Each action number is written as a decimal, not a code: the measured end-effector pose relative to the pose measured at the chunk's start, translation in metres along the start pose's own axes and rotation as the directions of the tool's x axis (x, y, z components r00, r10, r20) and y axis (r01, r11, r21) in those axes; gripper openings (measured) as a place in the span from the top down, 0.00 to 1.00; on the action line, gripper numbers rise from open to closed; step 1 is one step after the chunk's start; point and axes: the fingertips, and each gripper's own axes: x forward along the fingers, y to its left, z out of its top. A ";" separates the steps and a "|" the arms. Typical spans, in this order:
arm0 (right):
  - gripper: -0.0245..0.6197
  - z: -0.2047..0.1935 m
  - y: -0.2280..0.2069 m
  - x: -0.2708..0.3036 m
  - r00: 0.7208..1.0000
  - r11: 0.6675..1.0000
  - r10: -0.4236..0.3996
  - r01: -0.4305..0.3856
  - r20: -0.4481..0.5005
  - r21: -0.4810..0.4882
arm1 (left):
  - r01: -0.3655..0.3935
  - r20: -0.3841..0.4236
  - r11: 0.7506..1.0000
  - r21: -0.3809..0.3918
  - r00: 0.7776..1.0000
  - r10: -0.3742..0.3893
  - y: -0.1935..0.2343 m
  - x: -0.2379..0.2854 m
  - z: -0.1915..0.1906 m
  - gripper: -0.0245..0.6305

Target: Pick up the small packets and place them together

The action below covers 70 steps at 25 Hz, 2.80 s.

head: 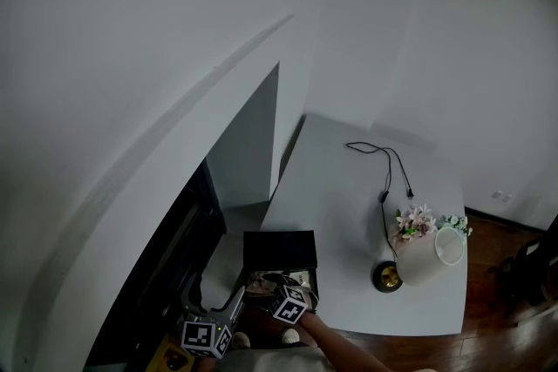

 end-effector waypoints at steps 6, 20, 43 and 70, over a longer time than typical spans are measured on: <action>0.68 -0.029 0.008 0.025 0.981 0.997 0.025 -0.037 -0.194 -0.062 | -0.035 0.006 0.999 -0.013 0.999 0.035 0.010 -0.008 -0.003 0.30; 0.96 0.005 0.004 -0.052 0.992 0.976 -0.119 0.108 -0.047 -0.187 | -0.043 -0.004 0.998 -0.046 0.999 0.043 0.015 -0.006 -0.015 0.30; 0.93 0.022 -0.081 0.002 0.970 0.892 -0.239 0.206 -0.033 -0.402 | -0.065 0.017 0.996 -0.056 0.998 0.066 0.023 -0.014 -0.013 0.30; 0.39 0.061 -0.094 -0.261 0.514 0.741 -0.663 0.343 0.544 0.578 | 0.050 0.042 0.999 -0.002 0.998 -0.050 -0.014 0.014 -0.003 0.31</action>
